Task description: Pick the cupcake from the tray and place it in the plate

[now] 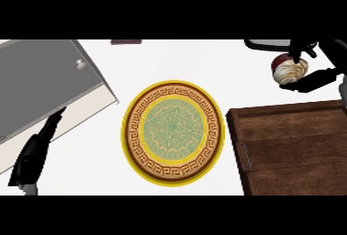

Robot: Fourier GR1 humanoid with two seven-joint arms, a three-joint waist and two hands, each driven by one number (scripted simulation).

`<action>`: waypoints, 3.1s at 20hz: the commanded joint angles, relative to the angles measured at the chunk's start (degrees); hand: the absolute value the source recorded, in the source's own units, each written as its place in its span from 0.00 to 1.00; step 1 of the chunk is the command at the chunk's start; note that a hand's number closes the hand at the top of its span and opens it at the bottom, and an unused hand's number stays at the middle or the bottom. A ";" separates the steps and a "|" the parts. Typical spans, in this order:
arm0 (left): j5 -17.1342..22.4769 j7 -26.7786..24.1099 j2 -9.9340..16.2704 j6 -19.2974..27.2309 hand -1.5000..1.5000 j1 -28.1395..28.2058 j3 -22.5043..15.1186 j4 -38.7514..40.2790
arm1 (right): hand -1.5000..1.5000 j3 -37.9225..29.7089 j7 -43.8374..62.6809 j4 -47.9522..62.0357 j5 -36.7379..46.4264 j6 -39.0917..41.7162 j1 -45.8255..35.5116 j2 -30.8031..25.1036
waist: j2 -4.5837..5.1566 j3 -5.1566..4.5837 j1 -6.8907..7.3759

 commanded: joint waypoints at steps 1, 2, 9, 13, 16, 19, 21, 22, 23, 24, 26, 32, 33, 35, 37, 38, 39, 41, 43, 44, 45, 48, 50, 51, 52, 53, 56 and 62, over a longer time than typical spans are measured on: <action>-0.46 -4.07 0.35 1.06 0.50 2.64 1.58 1.09 | 1.00 0.15 -7.89 -2.02 -4.16 5.03 1.45 2.00 | -0.63 -0.02 -1.89; 0.02 2.64 -0.38 0.05 0.50 1.54 -0.05 -4.36 | 1.00 0.42 -5.38 -3.94 -4.75 7.71 -0.87 2.14 | -0.80 0.00 -1.94; -0.39 1.11 0.04 0.35 0.50 0.84 2.00 -1.59 | 1.00 3.15 7.59 -18.40 -7.84 16.73 -2.24 7.19 | -0.95 -0.05 -2.88; -0.55 -3.91 -0.36 -0.13 0.50 2.53 2.32 1.30 | 1.00 5.14 15.62 -20.81 -8.02 16.73 -4.51 13.73 | -0.77 -0.07 -2.42; -0.23 -3.38 -0.09 -0.41 0.50 3.73 2.97 -0.38 | 1.00 8.64 24.51 -28.02 -7.34 15.73 -1.06 19.53 | -0.89 -0.06 -2.62; -0.25 -2.54 -0.61 -0.66 0.50 3.49 2.61 -1.58 | 1.00 12.48 27.83 -25.79 -4.31 15.48 -1.67 23.04 | -0.75 -0.05 -2.19; -1.12 -1.72 -0.96 -0.04 0.50 -0.36 2.35 1.78 | 1.00 17.10 30.95 -28.85 -1.30 13.17 0.64 27.36 | -0.71 -0.06 -2.58; -0.89 -0.71 -0.87 -0.02 0.50 -0.78 2.60 0.95 | 1.00 17.67 33.70 -26.50 -1.36 15.74 -3.11 28.05 | -0.69 -0.07 -2.24; -1.94 -4.21 -2.73 0.22 0.50 4.68 0.47 -0.60 | 1.00 18.12 33.71 -23.45 0.28 14.31 -4.32 29.17 | -0.64 -0.06 -1.62; -0.78 -0.31 -1.71 -0.88 0.50 1.28 1.47 -1.61 | 1.00 18.66 29.28 -20.00 1.96 12.92 -3.05 28.62 | -0.53 -0.03 -1.74; -1.21 -0.25 -0.56 -1.29 0.50 1.31 2.17 -1.77 | 1.00 20.40 29.30 -17.21 4.46 10.36 -3.08 31.55 | -0.50 -0.03 -1.70; -0.60 -1.39 -1.39 -1.99 0.50 2.28 2.65 -2.34 | 1.00 26.94 30.45 -11.88 2.49 8.55 -2.47 32.82 | -0.49 -0.03 -1.40; -0.13 -2.87 -0.28 -2.42 0.50 1.09 3.74 -0.06 | 1.00 30.17 35.55 -13.01 -4.81 8.35 -2.02 32.84 | -0.45 -0.06 -0.86; -1.36 0.04 -0.31 -1.45 0.50 -2.93 3.70 2.62 | 1.00 30.51 40.98 -12.46 -8.08 2.30 -0.18 32.86 | -0.40 -0.06 -1.27; -2.26 -1.29 -1.91 -0.90 0.50 0.76 2.00 -0.79 | 0.00 31.17 40.33 -6.10 -9.26 -0.43 -2.37 32.88 | -0.36 -0.04 -0.72; 0.52 -1.60 0.36 -3.68 0.50 -0.25 4.68 0.50 | 0.00 31.26 41.58 -7.56 -8.52 0.50 -2.11 32.88 | -0.50 -0.04 -1.39; -2.06 1.06 -1.20 -1.44 0.50 2.11 2.57 -4.62 | 0.00 33.42 41.43 -6.94 -8.24 -1.56 -0.44 32.89 | -0.55 -0.01 -1.25; -1.03 -0.25 -0.38 -2.75 0.50 -2.56 4.14 1.32 | 0.00 35.66 40.06 -3.94 -13.66 -4.85 -4.94 32.89 | -0.45 -0.03 -1.31; -1.71 0.07 -0.87 -2.00 0.50 -1.88 3.92 0.64 | 0.00 36.77 37.88 -6.47 -15.28 -7.99 -0.81 32.90 | -0.46 -0.03 -1.47; 0.10 0.31 -0.96 -3.27 0.50 1.10 4.33 -2.43 | 0.00 32.85 33.44 -5.85 -14.66 -7.52 0.50 32.90 | -0.50 -0.01 -1.52; 0.26 -0.29 -0.39 -4.36 0.50 0.83 4.19 -1.54 | 0.00 32.15 35.81 -6.63 -18.37 -7.94 -1.95 32.90 | -0.48 -0.01 -1.30; -1.17 0.90 -1.17 -3.11 0.50 0.50 3.18 -2.42 | 0.00 26.80 36.51 -7.61 -24.98 -10.04 -2.78 32.90 | -0.44 0.02 -1.11; -2.36 0.02 -3.53 -1.49 0.50 4.79 1.70 -4.56 | 0.00 21.82 36.18 -7.91 -24.40 -11.36 -2.10 32.90 | -0.62 0.01 -1.64; -1.33 1.59 -1.18 -2.56 0.50 0.45 3.69 -3.68 | 0.00 19.57 35.30 -5.19 -23.92 -10.66 -3.02 32.90 | -0.48 0.00 -2.00; -1.86 0.74 -1.65 -1.64 0.50 0.34 3.86 -1.96 | 0.00 17.05 35.00 -5.85 -25.97 -9.10 -2.18 30.46 | -0.47 -0.01 -2.37; -2.53 0.19 -2.67 -1.63 0.50 3.43 2.57 -3.75 | 0.00 15.37 36.26 -3.39 -26.20 -9.18 -4.89 31.36 | -0.49 -0.01 -1.76; -1.14 -0.38 -1.19 -3.67 0.50 3.27 3.50 -3.88 | 0.00 9.38 32.03 1.59 -31.86 -4.65 -4.85 28.66 | -0.25 0.01 -1.27; -1.31 -1.42 -0.55 -3.21 0.50 0.58 4.90 -1.10 | 0.00 1.30 17.35 11.11 -37.39 7.48 -4.14 19.37 | 0.09 0.03 -1.16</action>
